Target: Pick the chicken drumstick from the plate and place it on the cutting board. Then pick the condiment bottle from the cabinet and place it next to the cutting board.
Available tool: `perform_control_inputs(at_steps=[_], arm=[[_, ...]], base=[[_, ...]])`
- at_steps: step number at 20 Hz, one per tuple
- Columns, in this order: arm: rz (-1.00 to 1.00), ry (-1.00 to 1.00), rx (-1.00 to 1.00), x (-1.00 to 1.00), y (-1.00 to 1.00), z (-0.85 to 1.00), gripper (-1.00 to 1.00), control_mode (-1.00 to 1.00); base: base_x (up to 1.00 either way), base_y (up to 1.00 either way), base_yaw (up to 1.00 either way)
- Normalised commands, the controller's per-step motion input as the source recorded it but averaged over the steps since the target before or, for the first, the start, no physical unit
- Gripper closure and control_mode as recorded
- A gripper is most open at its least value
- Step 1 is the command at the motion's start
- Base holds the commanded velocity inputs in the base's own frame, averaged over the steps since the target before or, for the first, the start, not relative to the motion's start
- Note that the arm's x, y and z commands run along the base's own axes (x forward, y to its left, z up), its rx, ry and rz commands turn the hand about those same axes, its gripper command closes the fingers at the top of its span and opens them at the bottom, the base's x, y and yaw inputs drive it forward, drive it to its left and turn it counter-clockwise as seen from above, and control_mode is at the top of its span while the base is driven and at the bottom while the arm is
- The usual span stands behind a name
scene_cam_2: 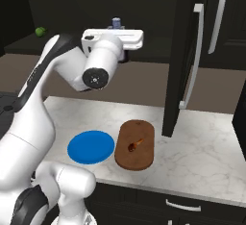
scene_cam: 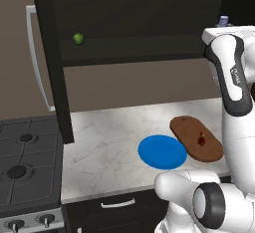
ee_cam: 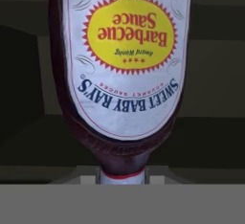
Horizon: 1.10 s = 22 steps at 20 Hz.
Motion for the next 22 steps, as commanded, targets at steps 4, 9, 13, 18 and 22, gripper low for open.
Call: perform_control_inputs(at_steps=[4, 9, 13, 18, 22], arm=[[0.00, 0.00, -0.02, -0.65, 0.02, 0.05, 1.00, -1.00], [0.00, 0.01, -0.05, -0.64, 0.04, 0.00, 1.00, -1.00], [0.00, 0.03, -0.06, -0.62, 0.05, 0.00, 1.00, -1.00], [0.00, 0.04, -0.05, -0.58, 0.08, 0.00, 1.00, -1.00], [0.00, 0.04, -0.02, -0.53, 0.13, 0.00, 1.00, -1.00]], base=[[0.00, 0.00, 0.00], [0.00, 0.00, 0.00], [0.00, 0.00, 0.00], [0.00, 0.00, 0.00], [0.00, 0.00, 0.00]])
